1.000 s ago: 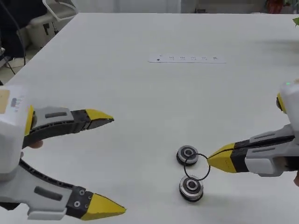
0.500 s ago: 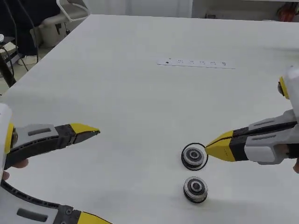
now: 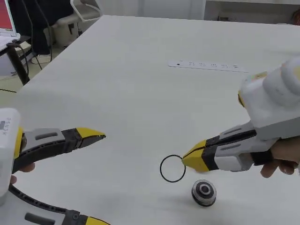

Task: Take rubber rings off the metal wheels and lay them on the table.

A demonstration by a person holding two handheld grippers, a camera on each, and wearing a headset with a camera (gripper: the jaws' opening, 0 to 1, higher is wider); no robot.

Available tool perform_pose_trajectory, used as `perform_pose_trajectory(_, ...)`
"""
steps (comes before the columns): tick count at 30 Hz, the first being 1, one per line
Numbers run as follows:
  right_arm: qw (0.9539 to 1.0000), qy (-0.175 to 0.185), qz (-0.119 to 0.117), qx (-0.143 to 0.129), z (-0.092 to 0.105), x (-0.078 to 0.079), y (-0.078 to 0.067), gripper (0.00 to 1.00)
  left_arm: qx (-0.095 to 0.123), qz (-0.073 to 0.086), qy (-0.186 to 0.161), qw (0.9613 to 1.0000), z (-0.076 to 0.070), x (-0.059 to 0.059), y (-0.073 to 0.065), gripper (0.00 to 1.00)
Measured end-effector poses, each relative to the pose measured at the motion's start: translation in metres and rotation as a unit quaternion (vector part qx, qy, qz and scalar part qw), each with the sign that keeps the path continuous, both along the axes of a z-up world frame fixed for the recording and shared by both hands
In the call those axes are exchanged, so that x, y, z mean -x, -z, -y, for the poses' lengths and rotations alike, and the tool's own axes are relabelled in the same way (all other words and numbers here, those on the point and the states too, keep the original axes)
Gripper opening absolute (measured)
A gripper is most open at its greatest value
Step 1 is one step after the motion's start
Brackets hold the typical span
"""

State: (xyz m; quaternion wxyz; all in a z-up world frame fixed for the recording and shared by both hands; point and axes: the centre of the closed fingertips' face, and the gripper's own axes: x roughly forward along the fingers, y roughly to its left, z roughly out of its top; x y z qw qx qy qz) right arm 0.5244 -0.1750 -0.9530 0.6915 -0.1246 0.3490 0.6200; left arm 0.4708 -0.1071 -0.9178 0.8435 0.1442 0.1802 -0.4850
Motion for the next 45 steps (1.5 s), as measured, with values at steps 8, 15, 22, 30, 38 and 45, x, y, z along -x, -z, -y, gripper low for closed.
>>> perform_pose_trajectory(8, 0.9989, -0.021, 0.000, 0.042, -0.011, 0.003, 0.033, 0.00, 0.001, -0.001, -0.004, 1.0000, 0.000, 0.002, -0.001, 0.91)
perform_pose_trajectory(15, 0.9976, -0.028, -0.005, 0.064, -0.014, 0.006, 0.050, 0.00, 0.001, 0.002, -0.005, 1.0000, -0.001, 0.002, -0.004, 0.90)
perform_pose_trajectory(22, 0.9966, -0.029, -0.002, 0.077, -0.011, 0.005, 0.057, 0.02, 0.000, 0.004, -0.006, 1.0000, -0.001, 0.001, -0.005, 0.90)
perform_pose_trajectory(30, 0.9968, -0.022, 0.003, 0.076, -0.005, 0.001, 0.050, 0.05, 0.000, 0.005, -0.004, 1.0000, 0.000, 0.001, -0.005, 0.90)
perform_pose_trajectory(38, 0.9977, -0.014, 0.019, 0.063, 0.002, -0.002, 0.030, 0.08, 0.000, 0.004, -0.001, 1.0000, 0.001, 0.001, -0.003, 0.89)
perform_pose_trajectory(45, 0.9978, -0.010, 0.036, 0.054, 0.011, -0.001, 0.012, 0.10, -0.002, 0.005, 0.001, 1.0000, 0.000, 0.000, -0.002, 0.89)
